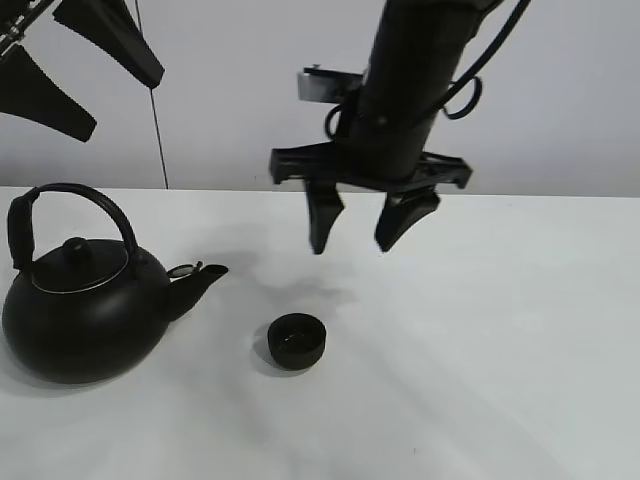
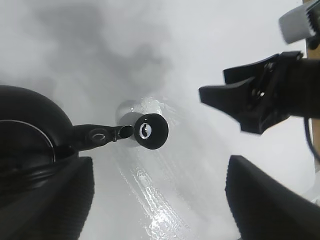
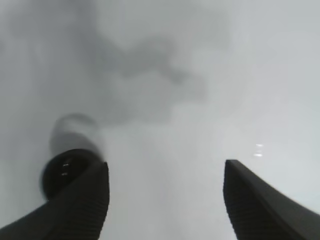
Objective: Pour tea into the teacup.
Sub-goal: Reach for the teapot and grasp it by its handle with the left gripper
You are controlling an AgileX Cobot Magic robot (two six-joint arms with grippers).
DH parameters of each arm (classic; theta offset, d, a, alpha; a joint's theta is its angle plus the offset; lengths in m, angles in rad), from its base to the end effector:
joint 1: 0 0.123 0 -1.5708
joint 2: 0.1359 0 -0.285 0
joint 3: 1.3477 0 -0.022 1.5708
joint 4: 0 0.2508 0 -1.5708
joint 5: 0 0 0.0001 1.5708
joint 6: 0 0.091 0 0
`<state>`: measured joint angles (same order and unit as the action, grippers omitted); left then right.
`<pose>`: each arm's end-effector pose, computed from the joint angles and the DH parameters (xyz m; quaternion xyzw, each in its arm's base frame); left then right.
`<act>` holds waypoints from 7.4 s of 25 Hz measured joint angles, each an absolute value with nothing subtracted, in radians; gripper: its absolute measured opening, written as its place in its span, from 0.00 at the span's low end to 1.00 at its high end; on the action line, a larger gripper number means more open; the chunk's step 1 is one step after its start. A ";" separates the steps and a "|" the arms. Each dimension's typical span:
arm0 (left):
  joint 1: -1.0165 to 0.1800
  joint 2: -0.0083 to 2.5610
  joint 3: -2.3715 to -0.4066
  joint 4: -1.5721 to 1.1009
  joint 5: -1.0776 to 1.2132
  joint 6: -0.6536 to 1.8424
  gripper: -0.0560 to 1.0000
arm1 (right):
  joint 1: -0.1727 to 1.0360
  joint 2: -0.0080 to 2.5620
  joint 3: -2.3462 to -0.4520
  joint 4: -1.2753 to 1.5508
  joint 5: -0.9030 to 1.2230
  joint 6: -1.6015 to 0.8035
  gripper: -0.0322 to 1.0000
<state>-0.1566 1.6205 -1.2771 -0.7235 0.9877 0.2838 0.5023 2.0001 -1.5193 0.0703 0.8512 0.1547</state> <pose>0.3228 -0.1019 0.2930 0.0608 0.9320 -0.3129 0.1724 0.3674 0.2073 0.2017 -0.1522 0.9745 0.0806 0.1439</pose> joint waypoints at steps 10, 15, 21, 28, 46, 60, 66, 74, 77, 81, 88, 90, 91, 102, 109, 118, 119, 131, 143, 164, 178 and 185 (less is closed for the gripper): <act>-0.157 1.621 -1.277 -0.724 0.987 0.284 0.56 | 0.085 1.880 -1.518 -0.183 1.011 0.160 0.47; -0.157 1.621 -1.277 -0.724 0.987 0.284 0.56 | -0.132 1.712 -1.518 -0.273 1.070 0.132 0.47; -0.157 1.621 -1.277 -0.724 0.987 0.284 0.56 | -0.339 1.417 -1.518 -0.285 1.102 0.074 0.47; -0.157 1.621 -1.277 -0.724 0.987 0.284 0.56 | -0.317 0.998 -1.518 -0.186 1.120 0.041 0.47; -0.157 1.621 -1.277 -0.724 0.986 0.284 0.56 | -0.193 0.197 -1.130 0.084 1.269 -0.053 0.47; -0.157 1.621 -1.277 -0.724 0.986 0.284 0.56 | -0.115 0.000 -0.567 -0.035 1.155 0.018 0.47; -0.157 1.621 -1.277 -0.724 0.986 0.284 0.56 | -0.059 -0.003 -0.473 -0.064 1.101 0.082 0.47; -0.157 1.621 -1.277 -0.724 0.986 0.284 0.56 | -0.057 -0.003 -0.470 -0.075 1.096 0.082 0.47; -0.157 1.621 -1.277 -0.724 0.986 0.284 0.56 | -0.057 -0.003 -0.470 -0.075 1.094 0.082 0.47; -0.157 1.621 -1.277 -0.724 0.986 0.284 0.56 | -0.057 -0.003 -0.470 -0.075 1.091 0.082 0.47; -0.157 1.621 -1.277 -0.724 0.986 0.284 0.56 | -0.057 -0.003 -0.470 -0.074 1.089 0.082 0.47; -0.157 1.621 -1.277 -0.724 0.986 0.284 0.56 | -0.057 -0.003 -0.470 -0.074 1.089 0.082 0.47; -0.157 1.621 -1.277 -0.724 0.986 0.284 0.56 | -0.057 -0.003 -0.470 -0.074 1.089 0.082 0.47; -0.157 1.621 -1.277 -0.724 0.986 0.284 0.56 | -0.057 -0.003 -0.470 -0.074 1.089 0.082 0.47; -0.157 1.621 -1.277 -0.731 0.961 0.303 0.56 | -0.057 -0.003 -0.470 -0.074 1.089 0.082 0.47; -0.157 1.616 -1.277 -0.724 0.851 0.352 0.56 | -0.057 -0.003 -0.470 -0.074 1.089 0.082 0.47; -0.155 1.611 -1.277 -0.719 0.836 0.357 0.56 | -0.057 -0.003 -0.470 -0.074 1.089 0.082 0.47; -0.152 1.351 -1.281 -0.342 0.660 0.276 0.56 | -0.057 -0.003 -0.470 -0.074 1.088 0.082 0.47; -0.249 0.922 -0.789 0.099 0.189 -0.111 0.56 | -0.057 -0.003 -0.470 -0.074 1.088 0.082 0.47; -0.086 1.120 -0.377 0.433 -0.406 -0.146 0.56 | -0.057 -0.003 -0.470 -0.074 1.087 0.082 0.47; -0.036 1.369 -0.357 0.489 -0.577 -0.195 0.56 | -0.057 -0.003 -0.470 -0.074 1.085 0.082 0.47; -0.032 1.372 -0.357 0.531 -0.576 -0.221 0.56 | -0.057 -0.003 -0.470 -0.074 1.085 0.082 0.47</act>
<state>-0.0325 1.3716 -0.3575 0.5308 -0.5756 -0.2212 -0.0568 -0.0031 -0.4702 -0.0736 1.0851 0.0819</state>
